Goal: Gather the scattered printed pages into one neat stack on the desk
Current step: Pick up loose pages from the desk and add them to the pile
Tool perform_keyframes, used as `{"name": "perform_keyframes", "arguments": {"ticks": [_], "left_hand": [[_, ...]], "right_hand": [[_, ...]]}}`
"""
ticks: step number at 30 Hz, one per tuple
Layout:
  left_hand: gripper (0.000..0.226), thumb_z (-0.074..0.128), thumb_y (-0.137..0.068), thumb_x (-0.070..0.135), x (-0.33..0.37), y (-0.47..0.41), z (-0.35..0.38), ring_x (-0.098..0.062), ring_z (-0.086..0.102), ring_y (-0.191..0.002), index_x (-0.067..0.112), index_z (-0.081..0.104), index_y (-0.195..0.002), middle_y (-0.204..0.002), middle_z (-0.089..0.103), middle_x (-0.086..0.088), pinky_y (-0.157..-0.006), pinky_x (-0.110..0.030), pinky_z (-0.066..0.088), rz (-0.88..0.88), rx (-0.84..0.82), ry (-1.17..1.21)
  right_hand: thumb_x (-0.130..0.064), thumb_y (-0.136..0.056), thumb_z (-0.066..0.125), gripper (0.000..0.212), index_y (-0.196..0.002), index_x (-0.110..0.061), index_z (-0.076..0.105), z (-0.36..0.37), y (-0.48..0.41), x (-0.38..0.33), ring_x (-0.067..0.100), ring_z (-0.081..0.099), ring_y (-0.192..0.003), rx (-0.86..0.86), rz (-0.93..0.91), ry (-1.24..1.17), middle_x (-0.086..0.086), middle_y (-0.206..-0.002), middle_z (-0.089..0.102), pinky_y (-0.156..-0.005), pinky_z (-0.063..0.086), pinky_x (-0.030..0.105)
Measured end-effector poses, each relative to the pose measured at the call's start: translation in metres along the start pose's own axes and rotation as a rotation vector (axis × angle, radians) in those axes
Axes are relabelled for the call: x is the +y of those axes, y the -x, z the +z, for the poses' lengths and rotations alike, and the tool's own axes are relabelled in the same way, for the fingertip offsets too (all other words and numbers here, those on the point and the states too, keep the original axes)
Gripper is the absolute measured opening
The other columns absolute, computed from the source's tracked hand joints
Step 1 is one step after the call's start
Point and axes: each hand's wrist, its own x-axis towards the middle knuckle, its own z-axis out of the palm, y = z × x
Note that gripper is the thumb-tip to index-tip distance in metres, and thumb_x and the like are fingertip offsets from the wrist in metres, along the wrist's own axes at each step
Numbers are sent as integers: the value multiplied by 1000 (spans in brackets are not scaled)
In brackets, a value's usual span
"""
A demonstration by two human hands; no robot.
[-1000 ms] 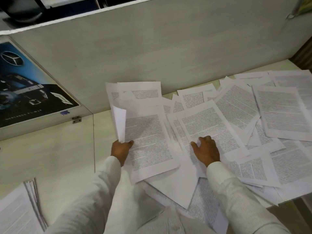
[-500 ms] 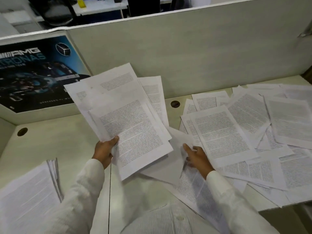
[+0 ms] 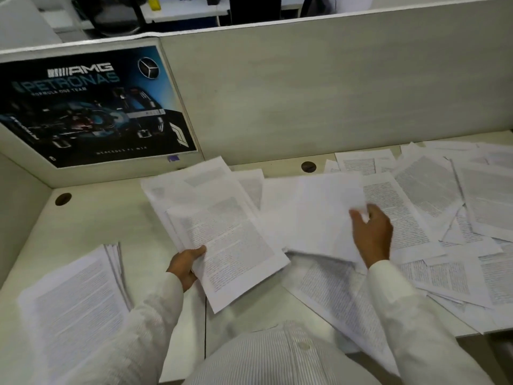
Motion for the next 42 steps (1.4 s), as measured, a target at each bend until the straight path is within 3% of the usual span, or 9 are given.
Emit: {"name": "perform_keyframes", "arguments": {"ticks": [3, 6, 12, 17, 21, 27, 30, 35, 42], "left_hand": [[37, 64, -92, 5, -12, 4, -11, -32, 65, -105, -2, 59, -128, -118, 68, -17, -81, -40, 54, -89, -70, -82], [35, 67, -90, 4, -25, 6, -17, -30, 66, -93, 0, 60, -124, -107, 70, -15, -76, -38, 54, -166, -106, -185], [44, 72, -87, 7, -43, 2, -31, -30, 66, -91, -3, 59, -127, -114, 69, -18, -66, -36, 57, -163, -16, -181], [35, 65, -95, 29, -46, 2, -42, -29, 67, -90, 4, 63, -118, -110, 70, -15, -67, -36, 58, -109, 17, -74], [36, 72, -87, 37, -46, 6, -39, -28, 68, -94, 11, 65, -110, -104, 72, -9, -74, -34, 57, -60, 35, -101], [48, 73, -85, 4, -41, 5, -34, -30, 62, -104, 4, 57, -131, -125, 64, -12, -87, -38, 51, 28, 35, -242], [45, 70, -88, 6, -32, 1, -39, -27, 59, -105, 10, 55, -131, -122, 64, -8, -89, -37, 45, 15, -5, -216], [45, 75, -84, 10, -14, 0, -53, -28, 65, -111, 12, 62, -127, -118, 72, -3, -107, -50, 43, 36, -139, -210], [41, 71, -85, 7, 21, 18, -39, -29, 67, -112, 13, 63, -126, -122, 70, -8, -101, -48, 49, 153, -338, -195]], "right_hand": [[-21, -95, 62, 16, -101, -6, 67, -3, 7, -35, 16, 59, -87, 185, -317, -45, -1, -97, 64, -78, 51, 21], [-10, -93, 64, 8, -97, -5, 67, 15, 39, -49, 12, 54, -79, 115, -589, -7, 1, -92, 62, -70, 39, 3], [-1, -70, 67, 25, -92, -12, 73, 85, 126, 6, 28, 64, -82, -444, -972, 314, 7, -92, 69, -72, 56, 40], [-16, -90, 63, 35, -125, -13, 68, 104, 159, 36, 25, 58, -120, -1084, -688, 472, 7, -130, 64, -106, 42, 39], [-67, -84, 59, 64, -136, -30, 55, 103, 165, 27, 9, 49, -128, -1209, -532, 545, -12, -140, 54, -110, 35, 27], [-42, -91, 66, 36, -121, -21, 61, 105, 129, 21, 10, 58, -113, -809, -315, 325, -8, -124, 59, -101, 46, 29], [-37, -91, 68, 51, -133, -13, 51, 102, 105, 11, 22, 53, -125, -587, 27, 268, 3, -138, 51, -100, 44, 30], [-61, -66, 82, 78, -122, -9, 63, 103, 74, 13, 19, 70, -100, -713, 481, -40, -2, -111, 72, -83, 58, 33], [-41, -71, 83, 64, -126, -14, 65, 104, 62, -8, 18, 70, -108, -798, 411, -500, 2, -118, 73, -100, 51, 37]]}}
